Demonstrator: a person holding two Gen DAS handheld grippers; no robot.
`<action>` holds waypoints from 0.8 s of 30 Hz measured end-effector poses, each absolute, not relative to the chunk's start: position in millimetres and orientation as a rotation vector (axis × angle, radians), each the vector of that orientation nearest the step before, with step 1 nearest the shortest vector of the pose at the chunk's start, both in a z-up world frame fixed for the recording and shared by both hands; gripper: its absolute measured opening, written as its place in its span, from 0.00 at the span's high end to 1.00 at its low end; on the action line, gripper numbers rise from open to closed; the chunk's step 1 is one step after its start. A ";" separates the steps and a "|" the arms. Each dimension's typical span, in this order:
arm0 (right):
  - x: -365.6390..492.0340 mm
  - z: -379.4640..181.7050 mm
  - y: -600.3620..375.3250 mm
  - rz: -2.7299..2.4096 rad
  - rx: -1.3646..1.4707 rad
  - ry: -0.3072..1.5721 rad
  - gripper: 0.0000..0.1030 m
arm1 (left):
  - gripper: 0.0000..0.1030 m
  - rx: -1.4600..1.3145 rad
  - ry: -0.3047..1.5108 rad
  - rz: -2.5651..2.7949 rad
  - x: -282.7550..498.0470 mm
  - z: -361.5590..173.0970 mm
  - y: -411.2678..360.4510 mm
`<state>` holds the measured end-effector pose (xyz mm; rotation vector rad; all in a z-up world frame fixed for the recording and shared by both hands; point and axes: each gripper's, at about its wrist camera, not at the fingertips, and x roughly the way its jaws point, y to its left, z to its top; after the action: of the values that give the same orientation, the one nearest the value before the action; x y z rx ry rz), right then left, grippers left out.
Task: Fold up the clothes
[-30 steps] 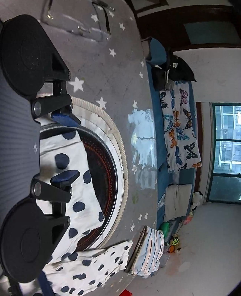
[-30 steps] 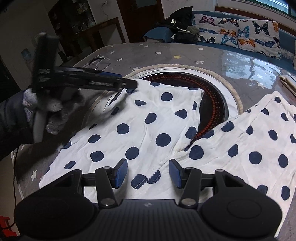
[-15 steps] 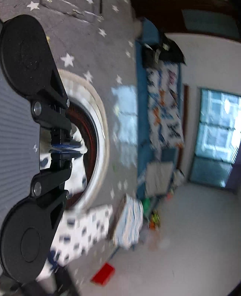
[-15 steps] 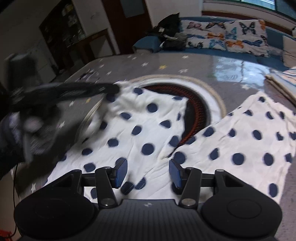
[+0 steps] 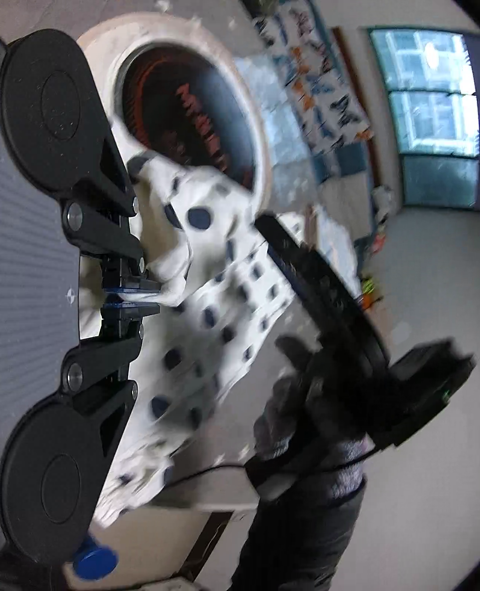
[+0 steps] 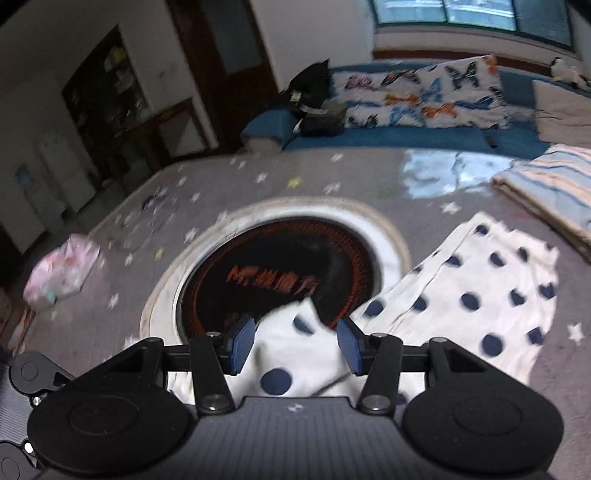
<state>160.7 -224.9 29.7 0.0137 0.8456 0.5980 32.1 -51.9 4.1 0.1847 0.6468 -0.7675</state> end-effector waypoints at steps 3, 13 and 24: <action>155.6 16.6 -218.4 0.613 -0.017 0.885 0.51 | 0.91 0.158 0.667 -0.777 32.2 8.5 -45.9; 149.3 12.7 -229.2 0.603 0.005 0.892 0.51 | 0.66 -0.030 0.756 -0.440 89.8 13.8 -11.3; 147.2 16.4 -239.5 0.590 0.008 0.887 0.51 | 0.77 -0.039 0.833 -0.437 107.3 -6.9 -15.9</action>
<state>147.2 -239.5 16.4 0.0076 0.8869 0.5897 107.3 -15.9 -6.9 -0.0393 0.8334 -0.4371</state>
